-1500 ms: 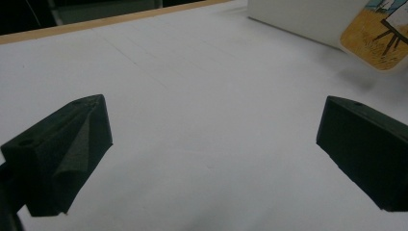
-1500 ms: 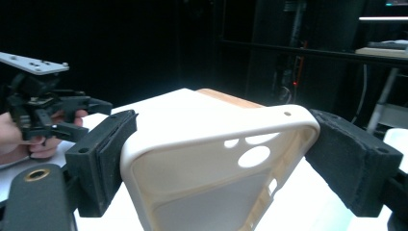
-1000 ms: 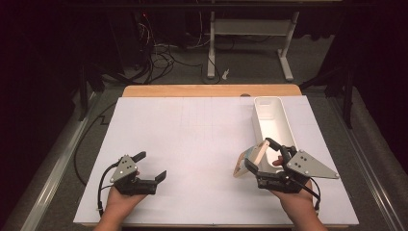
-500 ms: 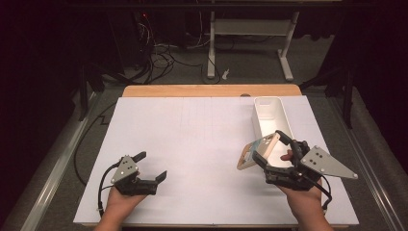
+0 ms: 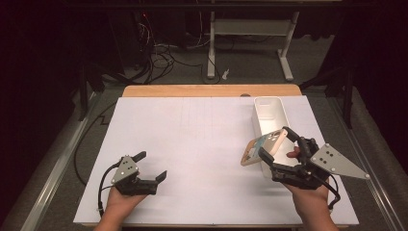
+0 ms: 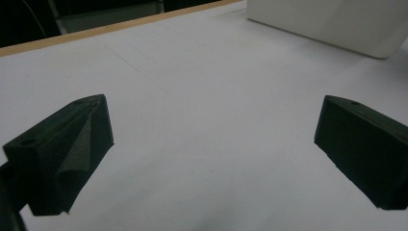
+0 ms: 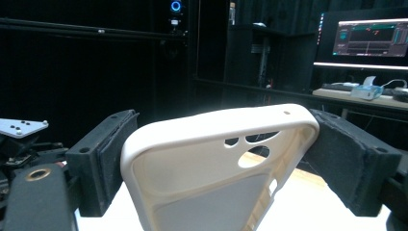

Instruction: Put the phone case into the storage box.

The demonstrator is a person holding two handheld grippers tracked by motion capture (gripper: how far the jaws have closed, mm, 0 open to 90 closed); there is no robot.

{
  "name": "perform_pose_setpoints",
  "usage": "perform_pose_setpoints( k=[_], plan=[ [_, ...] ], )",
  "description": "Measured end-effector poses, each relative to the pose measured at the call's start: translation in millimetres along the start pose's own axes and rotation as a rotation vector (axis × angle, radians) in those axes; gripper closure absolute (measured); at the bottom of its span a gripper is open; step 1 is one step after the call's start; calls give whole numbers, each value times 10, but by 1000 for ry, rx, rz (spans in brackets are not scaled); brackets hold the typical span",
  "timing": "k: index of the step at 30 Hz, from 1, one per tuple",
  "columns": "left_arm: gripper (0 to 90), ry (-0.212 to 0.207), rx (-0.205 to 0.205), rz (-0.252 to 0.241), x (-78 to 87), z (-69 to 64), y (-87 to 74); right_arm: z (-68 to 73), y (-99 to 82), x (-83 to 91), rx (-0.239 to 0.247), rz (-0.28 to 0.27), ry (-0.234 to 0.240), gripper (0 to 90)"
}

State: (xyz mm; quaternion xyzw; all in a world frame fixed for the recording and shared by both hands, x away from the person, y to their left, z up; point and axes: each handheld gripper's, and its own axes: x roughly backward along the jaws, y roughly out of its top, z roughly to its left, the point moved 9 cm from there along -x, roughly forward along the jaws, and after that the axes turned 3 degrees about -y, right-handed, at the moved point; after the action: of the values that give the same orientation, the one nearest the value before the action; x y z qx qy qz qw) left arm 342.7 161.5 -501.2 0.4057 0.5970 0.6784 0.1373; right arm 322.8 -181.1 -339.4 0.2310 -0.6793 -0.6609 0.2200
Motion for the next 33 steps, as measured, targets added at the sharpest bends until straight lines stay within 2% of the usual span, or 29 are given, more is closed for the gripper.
perform_pose_setpoints(
  k=[14,23,33],
  plan=[
    [13,4,-5,-3,5,-3,5,-129,146,103,9,-34,-30,146],
    [14,7,-8,-5,10,0,8,-299,242,221,-2,-58,-88,146],
    [15,8,-8,-11,16,-4,18,-474,260,304,-8,-62,-145,146]
  ],
)
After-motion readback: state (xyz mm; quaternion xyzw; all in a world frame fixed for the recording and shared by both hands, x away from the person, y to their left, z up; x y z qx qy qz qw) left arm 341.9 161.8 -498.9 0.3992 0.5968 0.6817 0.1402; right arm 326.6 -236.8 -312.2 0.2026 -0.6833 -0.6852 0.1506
